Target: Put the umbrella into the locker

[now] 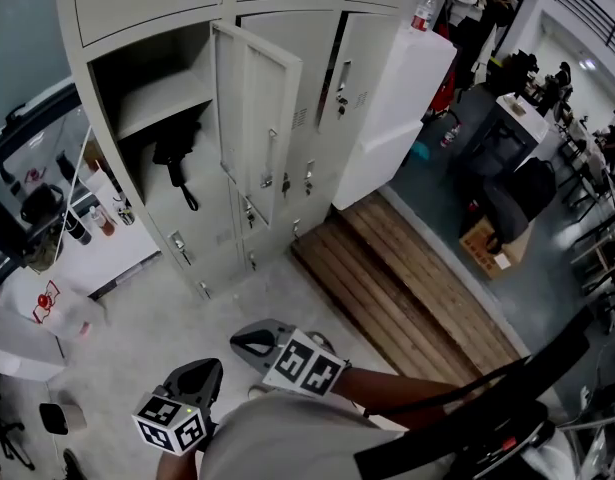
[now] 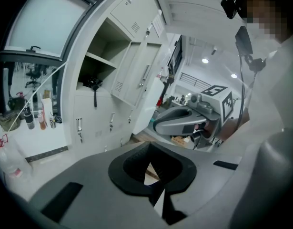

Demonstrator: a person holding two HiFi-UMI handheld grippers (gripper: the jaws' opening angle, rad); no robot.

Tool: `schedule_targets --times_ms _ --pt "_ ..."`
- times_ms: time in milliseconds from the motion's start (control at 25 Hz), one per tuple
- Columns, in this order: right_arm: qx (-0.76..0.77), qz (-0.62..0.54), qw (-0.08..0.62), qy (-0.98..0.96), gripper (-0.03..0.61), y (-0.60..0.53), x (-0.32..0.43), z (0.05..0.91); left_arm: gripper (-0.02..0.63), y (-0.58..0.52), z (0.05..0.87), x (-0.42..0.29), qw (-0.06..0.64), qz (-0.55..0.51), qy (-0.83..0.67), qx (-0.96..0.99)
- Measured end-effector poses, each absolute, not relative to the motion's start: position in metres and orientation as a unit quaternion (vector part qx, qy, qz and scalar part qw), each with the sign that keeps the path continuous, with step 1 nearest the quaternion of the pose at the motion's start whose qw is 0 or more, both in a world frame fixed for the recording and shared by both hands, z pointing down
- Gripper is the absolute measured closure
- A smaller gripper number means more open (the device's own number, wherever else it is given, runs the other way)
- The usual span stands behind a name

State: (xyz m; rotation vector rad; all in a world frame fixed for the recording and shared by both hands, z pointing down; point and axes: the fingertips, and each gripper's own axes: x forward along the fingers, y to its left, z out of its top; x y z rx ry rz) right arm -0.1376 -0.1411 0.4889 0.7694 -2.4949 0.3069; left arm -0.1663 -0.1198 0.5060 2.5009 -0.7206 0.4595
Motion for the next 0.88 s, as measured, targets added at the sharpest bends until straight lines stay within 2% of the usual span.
schedule_targets --times_ms 880 --pt "0.27 0.106 0.264 -0.92 0.561 -0.145 -0.161 0.491 0.603 -0.121 0.514 -0.184 0.25 0.17 -0.272 0.913"
